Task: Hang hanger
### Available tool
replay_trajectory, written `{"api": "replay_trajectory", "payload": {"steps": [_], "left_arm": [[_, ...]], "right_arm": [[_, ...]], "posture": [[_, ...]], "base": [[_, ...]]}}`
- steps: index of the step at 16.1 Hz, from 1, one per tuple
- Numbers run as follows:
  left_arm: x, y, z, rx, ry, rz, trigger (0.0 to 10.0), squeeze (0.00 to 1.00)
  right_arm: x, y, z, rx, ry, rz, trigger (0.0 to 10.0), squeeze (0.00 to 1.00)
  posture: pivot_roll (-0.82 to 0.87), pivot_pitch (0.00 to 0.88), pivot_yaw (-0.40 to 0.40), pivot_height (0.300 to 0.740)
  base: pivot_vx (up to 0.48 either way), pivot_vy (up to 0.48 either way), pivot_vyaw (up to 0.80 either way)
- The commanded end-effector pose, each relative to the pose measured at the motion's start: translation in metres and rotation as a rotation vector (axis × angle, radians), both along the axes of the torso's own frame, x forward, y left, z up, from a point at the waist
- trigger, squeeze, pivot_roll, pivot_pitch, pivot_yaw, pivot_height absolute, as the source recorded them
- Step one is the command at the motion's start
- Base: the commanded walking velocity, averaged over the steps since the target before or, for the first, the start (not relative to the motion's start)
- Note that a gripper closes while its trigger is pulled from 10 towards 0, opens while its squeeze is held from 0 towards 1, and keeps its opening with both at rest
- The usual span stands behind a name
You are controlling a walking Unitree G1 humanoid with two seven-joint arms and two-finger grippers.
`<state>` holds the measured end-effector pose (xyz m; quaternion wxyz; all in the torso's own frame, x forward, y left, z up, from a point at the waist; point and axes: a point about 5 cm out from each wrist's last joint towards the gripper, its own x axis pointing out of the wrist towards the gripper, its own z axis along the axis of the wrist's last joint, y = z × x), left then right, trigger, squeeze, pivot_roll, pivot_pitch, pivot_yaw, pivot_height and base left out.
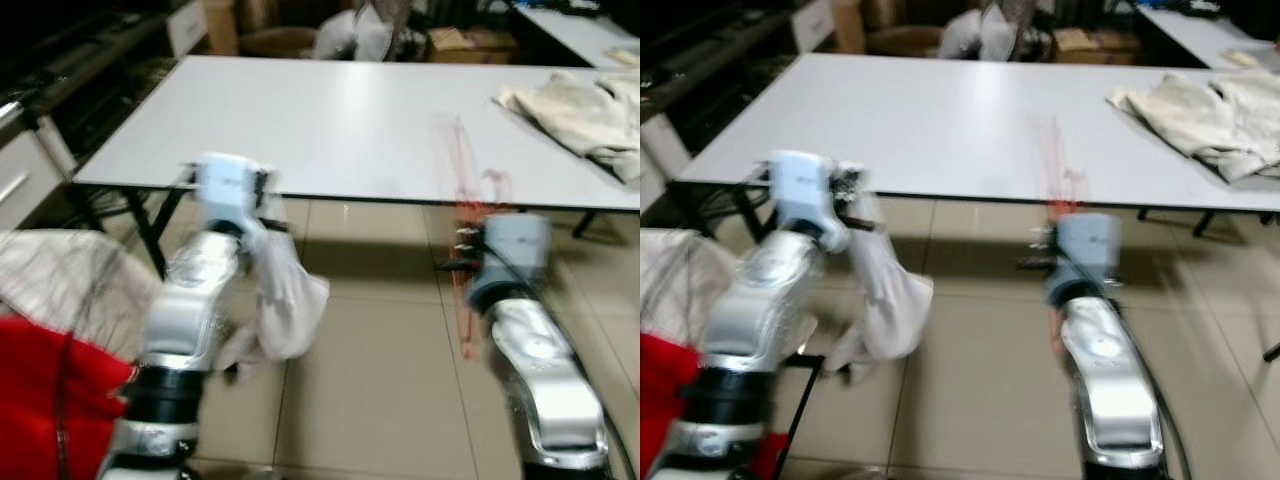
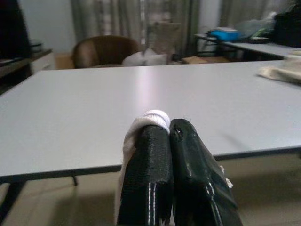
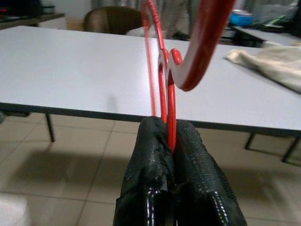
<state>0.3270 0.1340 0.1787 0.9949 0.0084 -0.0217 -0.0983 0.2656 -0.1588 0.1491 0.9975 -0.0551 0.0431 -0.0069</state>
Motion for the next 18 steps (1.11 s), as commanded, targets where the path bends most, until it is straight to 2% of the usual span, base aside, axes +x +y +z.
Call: {"api": "replay_trajectory", "payload": {"steps": [1,18], "left_arm": [[-0.0001,-0.0097,0.0065,-0.006,-0.033,-0.028,10.0,0.00],[0.0050,-0.0080,0.0109,-0.010,-0.052,-0.016,10.0,0.00]], "right_arm": [[0.0002,-0.0087,0.0031,-0.022,-0.015,-0.025,10.0,0.00],[0.0017,-0.0063,0.0027,-0.042,-0.018,0.002,10.0,0.00]], "posture": [[-0.04,0.000,0.035,0.740],[-0.04,0.000,0.032,0.740]], "base": [[0.379,0.000,0.00],[0.379,0.000,0.00]]}}
